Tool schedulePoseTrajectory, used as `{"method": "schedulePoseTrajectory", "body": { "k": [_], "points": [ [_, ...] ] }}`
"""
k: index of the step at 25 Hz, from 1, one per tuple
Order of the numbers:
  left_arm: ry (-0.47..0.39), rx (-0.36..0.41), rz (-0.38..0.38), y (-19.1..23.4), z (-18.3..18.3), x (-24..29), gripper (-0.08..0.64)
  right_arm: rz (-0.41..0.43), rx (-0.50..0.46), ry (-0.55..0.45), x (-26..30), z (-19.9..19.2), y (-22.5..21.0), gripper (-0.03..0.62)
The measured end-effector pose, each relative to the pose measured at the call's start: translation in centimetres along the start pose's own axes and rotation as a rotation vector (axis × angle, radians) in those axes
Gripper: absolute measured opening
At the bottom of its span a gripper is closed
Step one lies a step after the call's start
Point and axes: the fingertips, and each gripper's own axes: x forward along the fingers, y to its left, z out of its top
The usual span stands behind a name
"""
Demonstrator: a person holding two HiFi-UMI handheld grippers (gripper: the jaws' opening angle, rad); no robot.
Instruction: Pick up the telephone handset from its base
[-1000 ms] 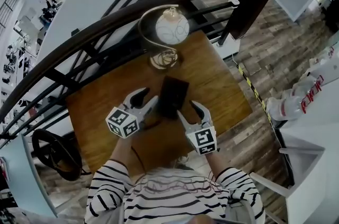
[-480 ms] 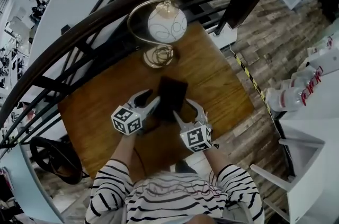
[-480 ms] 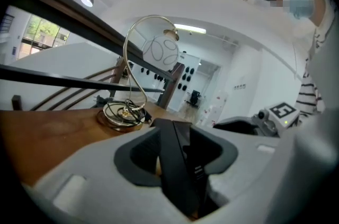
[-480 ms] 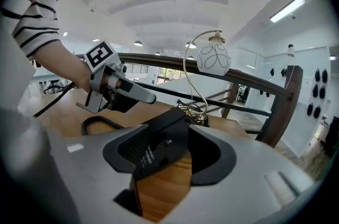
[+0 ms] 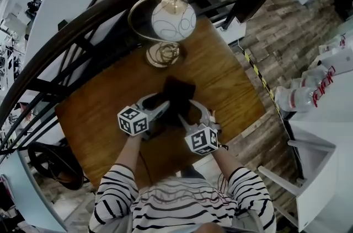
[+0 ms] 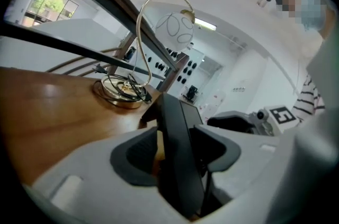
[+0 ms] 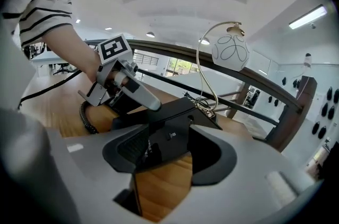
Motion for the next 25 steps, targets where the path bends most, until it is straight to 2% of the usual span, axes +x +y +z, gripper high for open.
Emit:
{"method": "schedulePoseTrajectory", "body": {
  "k": [6,11,14,19,25],
  "points": [
    [0.007,-0.024,0.007,0.7,-0.3,0.5,0.229,0.024,-0.056,0.025,1.0,-1.0,0.7,0.232],
    [0.078,0.034,0.023,0.2,-1.0,1.1,0.225,0.032,-0.072,0.038,1.4,-1.6,0.9,0.235],
    [0.110,0.053,0.028,0.2,-1.4,1.4,0.187,0.033,-0.077,0.037,1.5,-1.6,0.9,0.235],
    [0.114,0.011,0.019,-0.1,-1.3,1.3,0.166,0.032,-0.082,0.046,1.2,-1.5,0.8,0.236],
    [0.079,-0.103,0.000,0.2,-1.0,0.8,0.106,0.026,-0.080,0.044,1.4,-1.8,0.8,0.238]
  ]
}}
